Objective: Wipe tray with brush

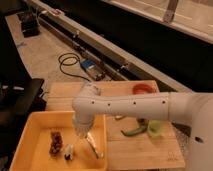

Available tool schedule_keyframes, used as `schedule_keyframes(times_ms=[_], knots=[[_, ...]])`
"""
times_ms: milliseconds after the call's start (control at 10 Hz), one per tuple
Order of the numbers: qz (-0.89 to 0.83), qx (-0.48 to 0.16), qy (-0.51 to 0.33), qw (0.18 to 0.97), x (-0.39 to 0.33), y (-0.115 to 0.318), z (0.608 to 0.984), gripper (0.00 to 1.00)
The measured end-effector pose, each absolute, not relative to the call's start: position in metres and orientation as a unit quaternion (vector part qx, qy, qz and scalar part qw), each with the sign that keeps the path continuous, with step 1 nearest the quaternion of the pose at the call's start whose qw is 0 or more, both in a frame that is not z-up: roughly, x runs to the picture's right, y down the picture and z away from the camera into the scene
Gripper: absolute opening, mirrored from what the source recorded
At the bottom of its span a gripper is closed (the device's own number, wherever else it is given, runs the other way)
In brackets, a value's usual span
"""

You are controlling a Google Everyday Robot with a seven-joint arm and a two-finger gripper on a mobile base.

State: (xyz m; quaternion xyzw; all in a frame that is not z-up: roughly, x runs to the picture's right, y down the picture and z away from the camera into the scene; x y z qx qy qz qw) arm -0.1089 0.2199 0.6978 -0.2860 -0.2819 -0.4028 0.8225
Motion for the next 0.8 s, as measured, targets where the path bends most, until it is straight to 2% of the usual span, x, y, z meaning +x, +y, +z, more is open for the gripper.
schedule_keyframes(times_ms=[400, 600, 800], knots=[[-0.39, -0.277, -0.242, 0.845, -0.067, 0.181, 0.7, 0.0], [-0.404, -0.267, -0.248, 0.839, -0.077, 0.162, 0.711, 0.0], [-0.419, -0.262, -0.266, 0.827, -0.103, 0.162, 0.717, 0.0]])
